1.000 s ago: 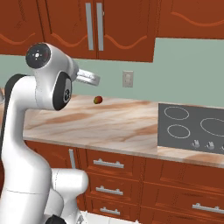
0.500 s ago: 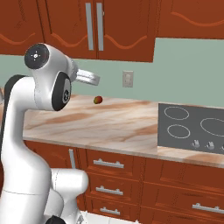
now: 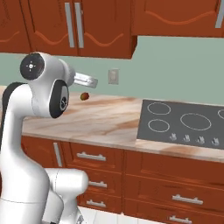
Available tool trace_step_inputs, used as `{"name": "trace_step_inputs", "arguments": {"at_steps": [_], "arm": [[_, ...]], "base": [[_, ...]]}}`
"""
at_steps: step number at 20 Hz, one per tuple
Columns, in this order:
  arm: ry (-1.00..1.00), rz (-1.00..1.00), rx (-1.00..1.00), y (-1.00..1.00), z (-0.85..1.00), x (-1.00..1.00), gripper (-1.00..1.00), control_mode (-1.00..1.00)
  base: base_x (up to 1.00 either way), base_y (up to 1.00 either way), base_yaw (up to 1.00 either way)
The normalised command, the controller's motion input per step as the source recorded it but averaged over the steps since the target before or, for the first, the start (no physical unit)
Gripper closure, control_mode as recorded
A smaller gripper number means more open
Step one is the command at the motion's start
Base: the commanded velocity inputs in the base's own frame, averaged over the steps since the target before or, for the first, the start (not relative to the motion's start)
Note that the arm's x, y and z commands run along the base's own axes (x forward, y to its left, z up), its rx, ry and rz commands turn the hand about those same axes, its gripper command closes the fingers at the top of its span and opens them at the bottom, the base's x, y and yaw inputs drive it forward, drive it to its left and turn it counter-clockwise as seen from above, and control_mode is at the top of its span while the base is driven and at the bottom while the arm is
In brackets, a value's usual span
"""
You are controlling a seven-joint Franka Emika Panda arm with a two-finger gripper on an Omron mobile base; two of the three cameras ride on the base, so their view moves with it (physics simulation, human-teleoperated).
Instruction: Close all open cabinet doors.
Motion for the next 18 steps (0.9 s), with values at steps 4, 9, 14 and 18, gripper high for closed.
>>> {"name": "trace_step_inputs", "arguments": {"at_steps": [4, 9, 14, 18], "arm": [[0.0, 0.0, 0.0, 0.0, 0.0, 0.0, -1.0, 1.0], [0.0, 0.0, 0.0, 0.0, 0.0, 0.0, -1.0, 1.0], [0.0, 0.0, 0.0, 0.0, 0.0, 0.0, -1.0, 1.0], [0.0, 0.0, 0.0, 0.0, 0.0, 0.0, -1.0, 1.0]], "base": [[-0.24, -0.78, 0.0], [-0.17, -0.73, 0.0], [-0.23, -0.73, 0.0], [-0.29, -0.68, -0.01]]}}
